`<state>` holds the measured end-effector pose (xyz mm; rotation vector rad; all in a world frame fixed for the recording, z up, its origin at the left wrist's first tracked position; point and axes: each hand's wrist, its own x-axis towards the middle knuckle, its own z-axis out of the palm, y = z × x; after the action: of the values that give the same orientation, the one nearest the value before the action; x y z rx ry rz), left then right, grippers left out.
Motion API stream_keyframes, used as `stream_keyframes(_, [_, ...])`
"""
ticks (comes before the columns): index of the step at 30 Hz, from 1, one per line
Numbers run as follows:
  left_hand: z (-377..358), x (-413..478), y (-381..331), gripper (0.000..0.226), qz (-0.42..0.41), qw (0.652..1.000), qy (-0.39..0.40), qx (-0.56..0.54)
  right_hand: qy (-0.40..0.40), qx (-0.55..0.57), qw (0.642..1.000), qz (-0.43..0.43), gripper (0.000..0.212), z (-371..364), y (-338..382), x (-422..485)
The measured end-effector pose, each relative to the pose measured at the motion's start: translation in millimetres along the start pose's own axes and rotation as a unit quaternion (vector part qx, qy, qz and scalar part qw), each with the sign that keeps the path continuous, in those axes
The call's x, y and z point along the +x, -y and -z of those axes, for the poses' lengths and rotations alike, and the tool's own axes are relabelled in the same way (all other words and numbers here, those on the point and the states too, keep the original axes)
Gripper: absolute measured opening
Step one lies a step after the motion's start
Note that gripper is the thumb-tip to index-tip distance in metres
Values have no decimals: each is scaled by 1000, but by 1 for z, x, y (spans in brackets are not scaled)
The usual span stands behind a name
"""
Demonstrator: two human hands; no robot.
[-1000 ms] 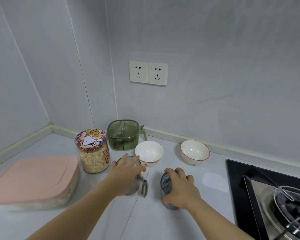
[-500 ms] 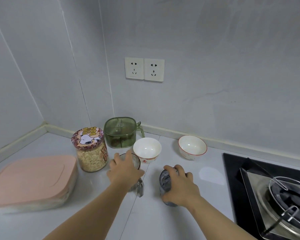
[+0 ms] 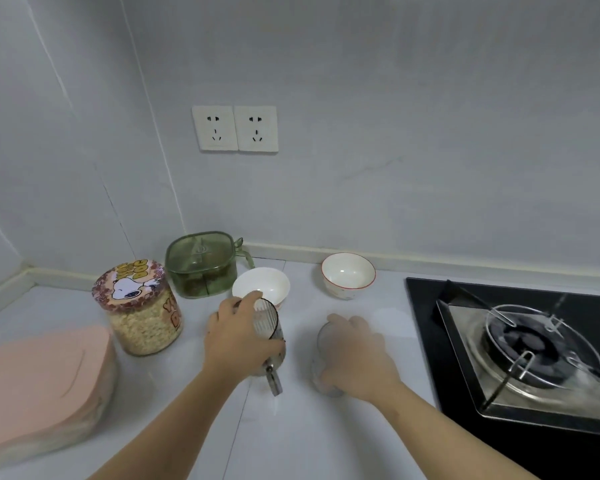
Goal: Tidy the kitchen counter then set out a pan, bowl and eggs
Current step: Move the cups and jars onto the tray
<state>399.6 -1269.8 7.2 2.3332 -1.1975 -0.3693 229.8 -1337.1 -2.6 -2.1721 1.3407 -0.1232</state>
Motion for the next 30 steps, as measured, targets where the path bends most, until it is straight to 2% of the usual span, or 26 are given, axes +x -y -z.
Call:
stream_keyframes(3, [1,-5,-29,85,-63,997,34,-29,-56,22,998,8,85,26,-8,-13])
stream_keyframes(8, [-11,-31,-105,89,-171,984,57,-9,-127,54,990,-5,87,71,-53,-51])
stream_keyframes(15, [-64,-109,-236,87,-315,944,87,-46,-215,52,972,-80,87,140,-167,-155])
stream_keyframes(25, [-177,-282,-437,86,-411,893,168,-80,-306,52,931,-190,85,241,-359,-351])
stream_keyframes(30, [-231,-344,-513,84,-442,866,220,-76,-332,59,910,-242,82,273,-439,-414])
